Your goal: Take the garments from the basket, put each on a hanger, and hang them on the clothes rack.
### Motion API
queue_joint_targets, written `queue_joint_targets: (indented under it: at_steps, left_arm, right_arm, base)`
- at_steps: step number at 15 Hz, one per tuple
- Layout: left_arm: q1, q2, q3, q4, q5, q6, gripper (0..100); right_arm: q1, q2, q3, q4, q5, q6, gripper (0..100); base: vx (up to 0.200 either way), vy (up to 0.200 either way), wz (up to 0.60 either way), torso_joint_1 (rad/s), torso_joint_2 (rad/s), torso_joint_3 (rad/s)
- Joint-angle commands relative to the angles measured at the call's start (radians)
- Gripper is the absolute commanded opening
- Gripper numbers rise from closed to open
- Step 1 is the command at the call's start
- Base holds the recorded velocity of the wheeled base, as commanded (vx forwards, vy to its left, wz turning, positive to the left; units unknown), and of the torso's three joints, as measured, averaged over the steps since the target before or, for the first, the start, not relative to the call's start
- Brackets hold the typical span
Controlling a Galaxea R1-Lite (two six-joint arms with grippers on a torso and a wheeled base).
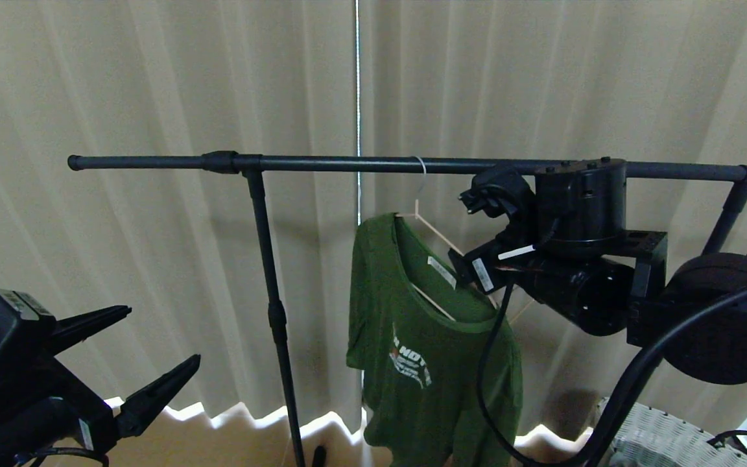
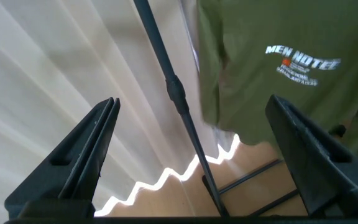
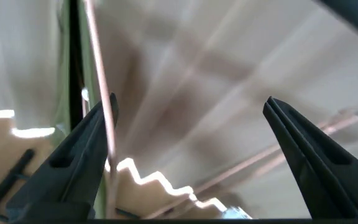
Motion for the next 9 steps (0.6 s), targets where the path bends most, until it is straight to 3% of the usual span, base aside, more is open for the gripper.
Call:
queue_joint_targets:
  at_steps: [1,4,6,9]
  left_arm:
    - [0.001,-0.002,0.0,-0.001,0.0,0.0,100]
    - [0.001,-0.002,0.0,-0.001,0.0,0.0,100]
    - [0.002,-0.004,0.0,-0.001,0.0,0.0,100]
    - [0.001,-0.01,0.0,-0.001,0.0,0.0,100]
  right_arm:
    - [-0.002,-0.003,0.033,-0.022,0.033,-0.001,100]
    - [-0.002,-0.003,0.042,-0.032,0.078,0.002,100]
    - [-0.002,-0.019,0.093,-0.093,0.156,0.01,100]
    - [-0.002,-0.034,0.148,-0.162,0.174,0.011,100]
  base:
    - [0.0,0.0,0.0,0.0,0.0,0.0]
    - [0.0,0.0,0.0,0.0,0.0,0.0]
    - [0.0,0.0,0.0,0.0,0.0,0.0]
    - [0.0,0.0,0.0,0.0,0.0,0.0]
